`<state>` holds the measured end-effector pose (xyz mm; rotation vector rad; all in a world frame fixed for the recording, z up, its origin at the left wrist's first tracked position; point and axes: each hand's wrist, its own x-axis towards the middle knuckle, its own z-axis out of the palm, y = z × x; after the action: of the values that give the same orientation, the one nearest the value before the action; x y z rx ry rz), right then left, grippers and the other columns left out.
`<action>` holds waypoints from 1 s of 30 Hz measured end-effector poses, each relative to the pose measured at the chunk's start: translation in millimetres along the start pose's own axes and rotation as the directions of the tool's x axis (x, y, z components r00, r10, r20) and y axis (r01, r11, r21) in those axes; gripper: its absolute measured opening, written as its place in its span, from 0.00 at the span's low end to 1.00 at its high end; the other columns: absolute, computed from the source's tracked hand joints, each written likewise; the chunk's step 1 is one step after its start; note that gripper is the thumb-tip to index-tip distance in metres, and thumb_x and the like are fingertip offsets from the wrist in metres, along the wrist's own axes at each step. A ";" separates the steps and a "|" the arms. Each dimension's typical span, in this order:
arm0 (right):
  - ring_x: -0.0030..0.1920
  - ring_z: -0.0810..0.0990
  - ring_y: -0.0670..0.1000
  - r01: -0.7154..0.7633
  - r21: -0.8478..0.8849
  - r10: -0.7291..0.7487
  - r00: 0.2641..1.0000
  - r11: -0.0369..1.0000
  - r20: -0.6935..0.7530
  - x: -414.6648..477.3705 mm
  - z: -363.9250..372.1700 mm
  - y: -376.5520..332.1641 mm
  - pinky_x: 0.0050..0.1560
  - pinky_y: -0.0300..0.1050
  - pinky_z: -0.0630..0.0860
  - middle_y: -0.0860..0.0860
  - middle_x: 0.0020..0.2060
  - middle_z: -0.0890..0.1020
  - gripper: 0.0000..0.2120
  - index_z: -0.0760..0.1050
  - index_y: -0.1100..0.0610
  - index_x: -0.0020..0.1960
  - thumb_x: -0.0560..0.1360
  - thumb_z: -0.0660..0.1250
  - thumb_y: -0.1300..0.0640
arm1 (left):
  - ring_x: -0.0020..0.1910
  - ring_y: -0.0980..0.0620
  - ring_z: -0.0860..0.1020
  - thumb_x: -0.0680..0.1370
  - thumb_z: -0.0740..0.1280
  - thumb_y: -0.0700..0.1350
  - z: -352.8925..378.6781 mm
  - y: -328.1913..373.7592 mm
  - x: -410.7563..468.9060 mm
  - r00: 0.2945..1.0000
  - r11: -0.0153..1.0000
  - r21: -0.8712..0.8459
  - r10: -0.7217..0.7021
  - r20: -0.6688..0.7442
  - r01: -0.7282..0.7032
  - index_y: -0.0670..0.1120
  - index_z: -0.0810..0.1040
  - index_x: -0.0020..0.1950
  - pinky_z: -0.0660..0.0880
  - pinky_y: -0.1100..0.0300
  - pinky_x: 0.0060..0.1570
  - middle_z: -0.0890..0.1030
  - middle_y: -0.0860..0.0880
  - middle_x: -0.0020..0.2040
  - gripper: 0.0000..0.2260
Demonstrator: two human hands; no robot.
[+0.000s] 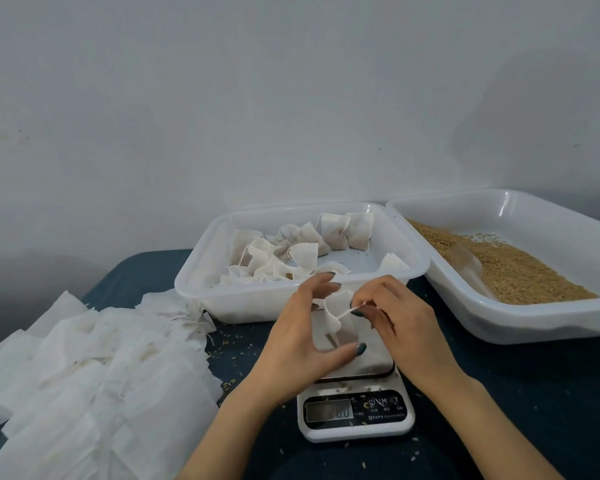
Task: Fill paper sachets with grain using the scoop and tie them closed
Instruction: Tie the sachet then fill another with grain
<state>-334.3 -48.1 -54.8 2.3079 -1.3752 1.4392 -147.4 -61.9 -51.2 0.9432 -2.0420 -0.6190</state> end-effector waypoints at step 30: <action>0.44 0.78 0.56 -0.479 -0.779 0.875 0.450 0.405 0.179 44.5 -93.1 116.0 0.49 0.48 0.77 0.53 0.40 0.78 0.19 0.74 0.57 0.42 0.81 0.55 0.45 | 0.37 0.60 0.74 0.76 0.66 0.59 11.5 -14.4 4.5 0.999 0.997 -0.055 -0.050 0.006 0.051 0.48 0.70 0.48 0.70 0.71 0.37 0.73 0.56 0.41 0.15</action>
<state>-474.4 -98.6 -11.0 1.6959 -2.7603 0.0482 -152.7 -73.0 -65.6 0.9642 -2.0002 -0.7021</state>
